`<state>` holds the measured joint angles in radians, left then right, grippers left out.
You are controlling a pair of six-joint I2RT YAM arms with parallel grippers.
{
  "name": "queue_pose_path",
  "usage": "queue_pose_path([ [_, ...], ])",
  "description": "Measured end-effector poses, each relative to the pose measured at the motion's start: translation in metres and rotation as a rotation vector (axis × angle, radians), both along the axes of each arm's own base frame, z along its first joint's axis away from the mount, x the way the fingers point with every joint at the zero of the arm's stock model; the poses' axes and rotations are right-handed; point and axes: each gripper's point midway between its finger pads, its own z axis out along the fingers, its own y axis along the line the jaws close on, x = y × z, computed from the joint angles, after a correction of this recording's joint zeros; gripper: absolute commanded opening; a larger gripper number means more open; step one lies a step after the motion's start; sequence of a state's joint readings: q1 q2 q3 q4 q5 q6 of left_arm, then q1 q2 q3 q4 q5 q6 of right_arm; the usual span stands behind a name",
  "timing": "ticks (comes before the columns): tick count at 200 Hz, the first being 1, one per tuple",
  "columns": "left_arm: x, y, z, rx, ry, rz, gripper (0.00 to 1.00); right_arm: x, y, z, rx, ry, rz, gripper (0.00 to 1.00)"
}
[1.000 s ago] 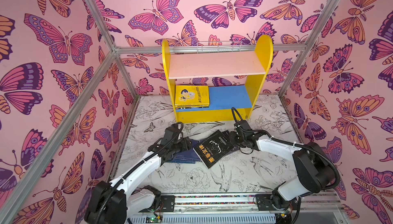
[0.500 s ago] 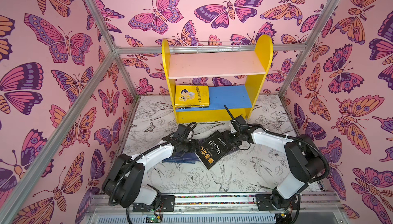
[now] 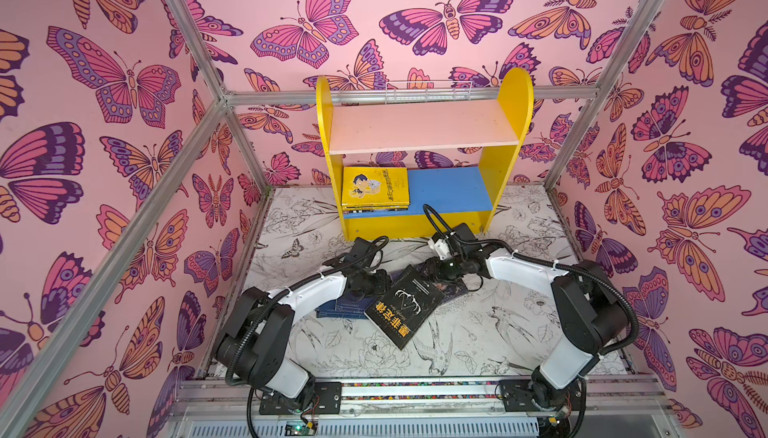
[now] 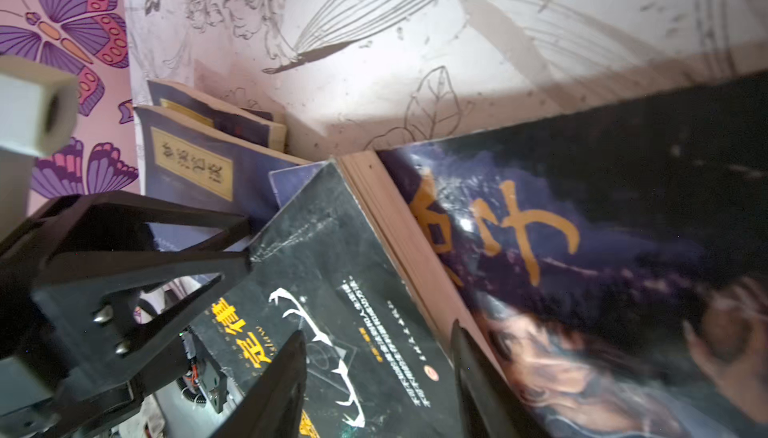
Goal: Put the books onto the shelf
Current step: 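Tilt the black book up on its edge with both grippers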
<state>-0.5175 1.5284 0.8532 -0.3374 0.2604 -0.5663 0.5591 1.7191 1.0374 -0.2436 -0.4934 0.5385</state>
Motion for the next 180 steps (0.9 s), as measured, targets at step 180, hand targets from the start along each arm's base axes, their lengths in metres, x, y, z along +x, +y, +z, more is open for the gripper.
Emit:
queue_pose_path([
  [180, -0.045, 0.062, 0.034, 0.128, -0.156, 0.049, 0.70, -0.065, -0.059, -0.017, -0.234, -0.026, 0.078, 0.60],
])
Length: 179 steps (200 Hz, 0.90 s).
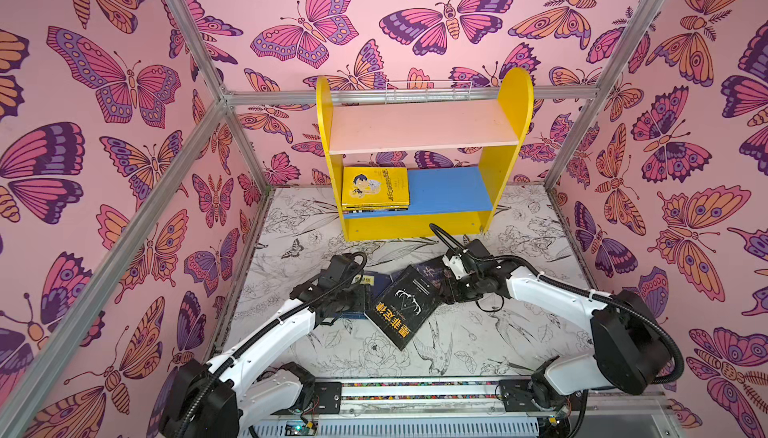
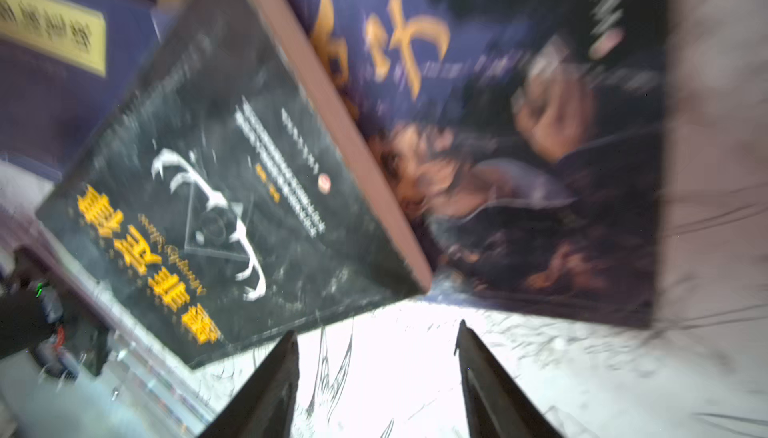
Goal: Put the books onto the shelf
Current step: 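Tilt the black book up on its edge with both grippers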
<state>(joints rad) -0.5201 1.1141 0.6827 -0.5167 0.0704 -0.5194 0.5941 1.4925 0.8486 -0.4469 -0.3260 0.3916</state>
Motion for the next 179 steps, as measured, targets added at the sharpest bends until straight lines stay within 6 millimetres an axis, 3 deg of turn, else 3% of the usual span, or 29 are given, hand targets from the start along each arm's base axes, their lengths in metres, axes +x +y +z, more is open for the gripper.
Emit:
queue_pose_path([
  [27, -0.004, -0.004, -0.018, 0.034, 0.060, -0.036, 0.70, -0.034, 0.004, -0.032, -0.020, 0.177, 0.074, 0.61],
  [58, -0.003, -0.010, -0.024, 0.051, 0.088, -0.065, 0.70, -0.042, 0.020, -0.030, 0.044, 0.230, 0.126, 0.61],
  [98, 0.004, -0.024, -0.030, 0.027, 0.125, -0.094, 0.65, -0.031, 0.055, -0.025, 0.107, 0.235, 0.215, 0.60],
  [151, 0.018, -0.045, -0.032, -0.019, 0.143, -0.127, 0.51, -0.015, 0.083, 0.003, 0.220, 0.179, 0.264, 0.60],
  [179, 0.023, -0.044, -0.035, 0.001, 0.150, -0.119, 0.40, -0.003, 0.087, 0.013, 0.236, 0.146, 0.257, 0.60],
])
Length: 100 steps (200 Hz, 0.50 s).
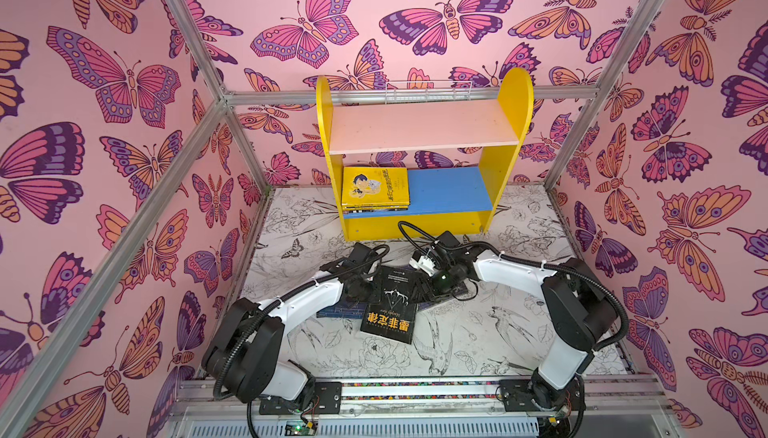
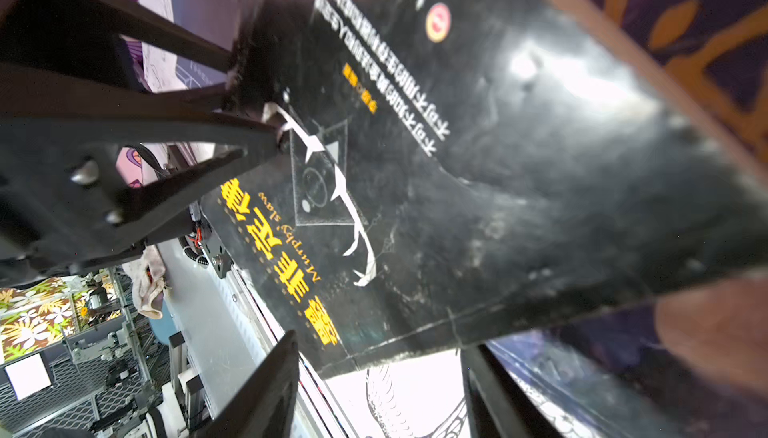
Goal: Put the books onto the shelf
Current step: 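Tilt the black book up on its edge with both grippers, then grasp the upright black book with the right gripper while left steadies it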
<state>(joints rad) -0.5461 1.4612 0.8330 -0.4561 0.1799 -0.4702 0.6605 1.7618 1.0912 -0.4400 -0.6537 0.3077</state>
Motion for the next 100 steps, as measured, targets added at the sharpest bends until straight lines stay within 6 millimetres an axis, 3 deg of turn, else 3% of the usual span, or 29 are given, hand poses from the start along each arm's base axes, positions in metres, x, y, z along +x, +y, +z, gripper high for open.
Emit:
queue_pose_path([
  [39, 0.012, -0.001, 0.000, 0.006, -0.013, 0.016, 0.11, 0.006, -0.004, -0.008, -0.034, 0.006, -0.025, 0.60],
  [74, 0.026, -0.007, -0.001, -0.006, -0.047, 0.027, 0.01, 0.013, -0.009, -0.017, -0.072, 0.016, -0.071, 0.60],
  [100, 0.034, -0.008, -0.001, -0.002, -0.073, 0.038, 0.00, 0.031, -0.010, -0.022, -0.074, 0.009, -0.154, 0.60],
])
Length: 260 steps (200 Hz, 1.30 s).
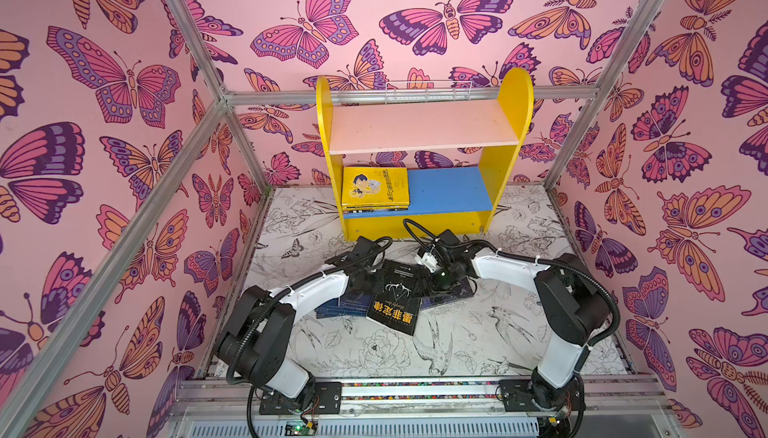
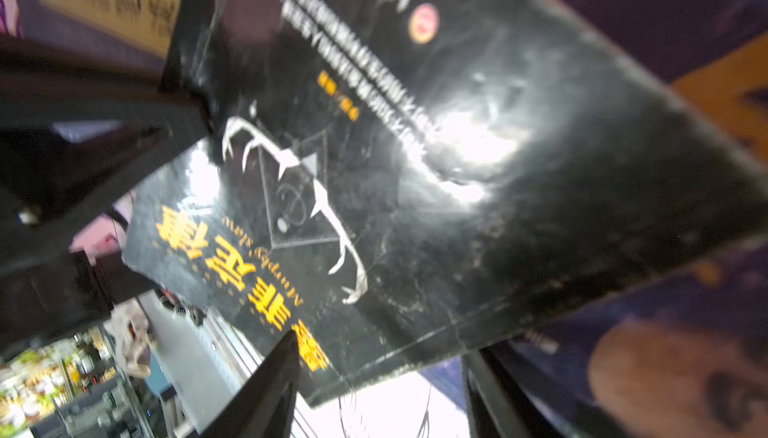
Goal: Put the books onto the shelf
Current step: 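Grasp the upright black book with the right gripper while left steadies it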
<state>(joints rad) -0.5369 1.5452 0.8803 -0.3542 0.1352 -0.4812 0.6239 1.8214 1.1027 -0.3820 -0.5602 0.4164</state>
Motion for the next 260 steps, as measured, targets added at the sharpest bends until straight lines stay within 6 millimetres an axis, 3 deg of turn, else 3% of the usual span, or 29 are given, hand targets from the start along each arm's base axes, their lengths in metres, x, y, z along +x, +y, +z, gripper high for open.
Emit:
queue_pose_path([
  [47, 0.011, -0.001, 0.002, 0.006, -0.044, 0.022, 0.00, 0.040, 0.002, -0.001, 0.010, -0.033, -0.135, 0.60],
  [89, 0.018, -0.002, 0.001, 0.009, -0.058, 0.035, 0.00, 0.058, 0.008, 0.002, 0.056, -0.067, -0.186, 0.54],
  [116, 0.021, -0.003, 0.000, 0.010, -0.058, 0.041, 0.00, 0.063, 0.010, 0.000, 0.126, -0.085, -0.210, 0.38],
  [136, 0.022, -0.003, 0.000, 0.009, -0.057, 0.041, 0.00, 0.061, 0.011, 0.001, 0.170, -0.096, -0.210, 0.17],
  [154, 0.023, -0.002, 0.001, 0.000, -0.055, 0.047, 0.00, 0.059, 0.015, 0.014, 0.221, -0.116, -0.192, 0.02],
  [165, 0.024, -0.001, 0.003, -0.019, -0.049, 0.054, 0.00, 0.058, 0.016, 0.025, 0.244, -0.139, -0.186, 0.00],
  [176, 0.027, 0.002, 0.007, -0.051, -0.043, 0.070, 0.13, 0.058, 0.016, 0.035, 0.267, -0.161, -0.182, 0.00],
  [197, 0.032, 0.013, 0.031, -0.142, -0.068, 0.121, 0.34, 0.058, 0.017, 0.060, 0.336, -0.215, -0.178, 0.00],
  [222, 0.040, 0.044, 0.086, -0.269, -0.203, 0.231, 0.61, 0.055, 0.012, 0.095, 0.439, -0.261, -0.186, 0.00],
  [245, 0.026, 0.052, 0.145, -0.391, -0.366, 0.225, 0.76, 0.056, 0.003, 0.125, 0.516, -0.320, -0.220, 0.00],
  [260, 0.012, 0.049, 0.167, -0.462, -0.419, 0.195, 0.83, 0.060, -0.003, 0.143, 0.560, -0.373, -0.258, 0.00],
])
